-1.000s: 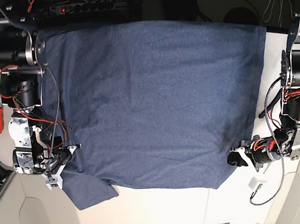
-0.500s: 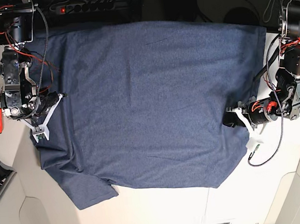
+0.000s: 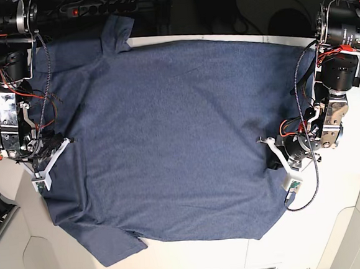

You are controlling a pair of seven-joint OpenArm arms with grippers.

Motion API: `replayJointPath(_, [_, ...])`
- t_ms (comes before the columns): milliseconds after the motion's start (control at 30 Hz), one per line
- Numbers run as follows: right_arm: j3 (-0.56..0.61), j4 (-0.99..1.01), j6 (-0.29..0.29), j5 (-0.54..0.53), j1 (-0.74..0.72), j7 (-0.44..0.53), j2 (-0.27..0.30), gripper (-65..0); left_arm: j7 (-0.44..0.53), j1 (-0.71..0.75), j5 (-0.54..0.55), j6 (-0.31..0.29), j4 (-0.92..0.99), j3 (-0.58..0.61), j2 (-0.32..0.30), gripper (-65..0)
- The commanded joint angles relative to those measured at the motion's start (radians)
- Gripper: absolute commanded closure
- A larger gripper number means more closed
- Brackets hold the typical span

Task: Layout the t-shirt on the table in an organized manner, then fold the t-shirt properly
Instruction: 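Release the hem and move both grippers to the shirt's side edges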

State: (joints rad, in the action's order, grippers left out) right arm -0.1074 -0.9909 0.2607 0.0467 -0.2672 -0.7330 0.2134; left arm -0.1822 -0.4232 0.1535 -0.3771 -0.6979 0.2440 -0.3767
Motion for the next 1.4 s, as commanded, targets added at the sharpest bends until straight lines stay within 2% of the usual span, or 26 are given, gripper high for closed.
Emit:
replayJointPath(0, [0.001,0.026,-0.004,0.000,-0.010,-0.037,-0.001,0.0,-0.012,-0.024,-0.037,0.042,-0.002,-0.001,-0.017,0.0])
replayJointPath(100, [0.001,0.033,-0.014,-0.035,-0.065,-0.018,-0.004,0.0,0.004,-0.061,-0.070,0.103,-0.001,-0.001,-0.019,0.0])
replayJointPath(267, [0.001,0.032,-0.021,-0.048,-0.155,-0.019,-0.037,0.0,0.007,-0.135,-0.068,0.104,0.000,-0.001,-0.019,0.0])
replayJointPath(500, [0.000,0.008,-0.020,-0.055,-0.156,-0.018,-0.042,0.0,0.032,-0.150,-0.061,0.104,-0.001,-0.001,-0.026,0.0])
replayJointPath(533, [0.000,-0.011,-0.020,-0.055,-0.152,-0.018,-0.042,0.0,0.033,-0.150,-0.058,0.104,-0.001,-0.001,-0.028,-3.7])
replayJointPath(633, [0.000,-0.101,-0.021,-0.055,-0.130,-0.023,-0.042,0.0,0.022,-0.150,-0.031,0.088,-0.001,-0.001,-0.040,-13.6])
replayJointPath(700, [-0.002,-0.183,-0.021,-0.055,-0.106,-0.035,-0.042,0.0,0.013,-0.150,-0.023,0.069,-0.002,-0.002,-0.050,-13.9])
replayJointPath(967, [-0.039,-0.550,-0.018,-0.059,0.010,-0.103,-0.042,0.0,0.010,-0.123,0.063,0.070,-0.099,-0.021,-0.111,-13.9])
replayJointPath(1000, [-0.048,-0.590,-0.017,-0.059,0.023,-0.112,-0.042,-3.7,-0.002,-0.111,0.076,0.070,-0.130,-0.036,-0.118,-13.9])
replayJointPath(1067, [-0.075,-0.658,-0.017,-0.059,0.050,-0.139,-0.042,-16.1,-0.038,-0.082,0.105,0.064,-0.197,-0.085,-0.126,-13.9])
replayJointPath(1100, [-0.094,-0.686,-0.017,-0.058,0.064,-0.151,-0.042,-18.5,-0.064,-0.065,0.124,0.058,-0.232,-0.118,-0.126,-13.9])
replayJointPath(1167, [-0.151,-0.730,-0.017,-0.059,0.101,-0.165,-0.042,-18.7,-0.119,-0.027,0.157,0.040,-0.300,-0.189,-0.125,-13.9])
replayJointPath(1233, [-0.230,-0.760,0.000,-0.084,0.142,-0.162,-0.042,-18.7,-0.151,0.018,0.202,-0.013,-0.363,-0.261,-0.125,-14.1])
replayJointPath(1300, [-0.330,-0.771,0.053,-0.158,0.177,-0.167,-0.042,-18.7,-0.177,0.061,0.236,-0.101,-0.417,-0.324,-0.125,-20.1])
replayJointPath(1367, [-0.439,-0.771,0.122,-0.293,0.208,-0.214,-0.042,-20.3,-0.240,0.090,0.270,-0.188,-0.457,-0.364,-0.125,-29.0])
